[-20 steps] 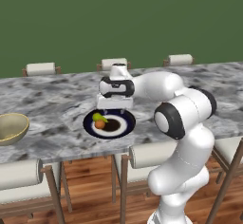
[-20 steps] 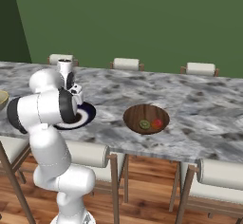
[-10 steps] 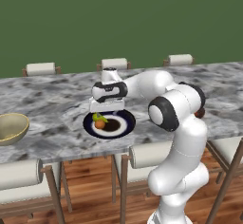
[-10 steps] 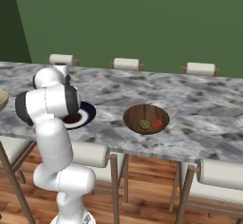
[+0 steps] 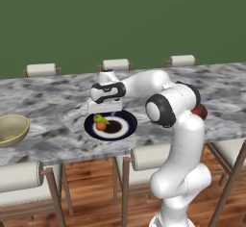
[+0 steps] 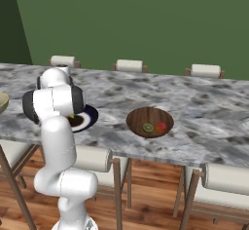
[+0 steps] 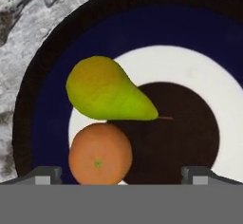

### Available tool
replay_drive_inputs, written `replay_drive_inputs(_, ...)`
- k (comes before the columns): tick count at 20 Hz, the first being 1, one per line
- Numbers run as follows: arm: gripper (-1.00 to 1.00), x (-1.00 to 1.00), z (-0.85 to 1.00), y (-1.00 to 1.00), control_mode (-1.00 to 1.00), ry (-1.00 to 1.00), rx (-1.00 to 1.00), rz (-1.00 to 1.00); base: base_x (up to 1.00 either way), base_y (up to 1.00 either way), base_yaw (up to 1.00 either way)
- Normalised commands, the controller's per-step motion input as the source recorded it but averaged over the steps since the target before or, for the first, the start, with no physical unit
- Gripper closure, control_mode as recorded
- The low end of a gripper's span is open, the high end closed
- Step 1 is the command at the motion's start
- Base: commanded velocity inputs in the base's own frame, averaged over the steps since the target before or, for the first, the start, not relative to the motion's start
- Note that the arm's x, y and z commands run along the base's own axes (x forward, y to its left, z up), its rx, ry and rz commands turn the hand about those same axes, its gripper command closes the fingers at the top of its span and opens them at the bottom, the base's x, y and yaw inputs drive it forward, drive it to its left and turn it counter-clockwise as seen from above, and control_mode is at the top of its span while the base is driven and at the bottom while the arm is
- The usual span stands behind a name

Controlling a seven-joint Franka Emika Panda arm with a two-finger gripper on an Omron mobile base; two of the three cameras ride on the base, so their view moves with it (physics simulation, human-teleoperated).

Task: Take the fruits from the plate on the dining counter and place two fruits in each bowl.

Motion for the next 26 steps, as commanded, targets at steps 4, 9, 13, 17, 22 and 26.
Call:
replay_drive_inputs(4, -1.00, 0.00, -0.29, 0.01, -1.00, 0.04, 0.00, 0.00, 0.00, 0.00, 0.00)
replay_drive_inputs(9, -1.00, -0.03, -0.26, 0.05, -1.00, 0.02, 0.00, -0.02, 0.00, 0.00, 0.00)
replay_drive_inputs(13, -1.00, 0.00, -0.14, 0.21, -1.00, 0.00, 0.00, 0.00, 0.00, 0.00, 0.00)
replay_drive_inputs(17, -1.00, 0.00, -0.04, 0.15, -1.00, 0.00, 0.00, 0.00, 0.00, 0.00, 0.00)
replay_drive_inputs(22, -1.00, 0.00, -0.09, 0.00, -1.00, 0.03, 0.00, -0.02, 0.00, 0.00, 0.00)
replay_drive_inputs(26, -1.00, 0.00, -0.11, 0.00, -1.00, 0.04, 0.00, -0.03, 0.00, 0.00, 0.00)
